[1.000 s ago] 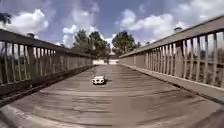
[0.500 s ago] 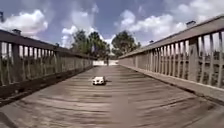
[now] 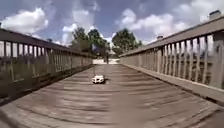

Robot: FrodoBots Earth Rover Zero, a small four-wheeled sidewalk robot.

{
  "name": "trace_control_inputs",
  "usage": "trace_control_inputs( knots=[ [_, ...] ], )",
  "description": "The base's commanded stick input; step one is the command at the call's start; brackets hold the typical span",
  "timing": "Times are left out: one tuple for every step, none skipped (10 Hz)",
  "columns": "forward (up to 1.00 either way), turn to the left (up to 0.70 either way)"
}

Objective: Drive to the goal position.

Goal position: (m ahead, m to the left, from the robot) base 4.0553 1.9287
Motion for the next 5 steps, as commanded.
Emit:
trace_control_inputs(
  knots=[
    [0.85, 0.0],
    [0.85, 0.0],
    [0.85, 0.0],
    [0.85, 0.0],
    [0.85, 0.0]
  ],
)
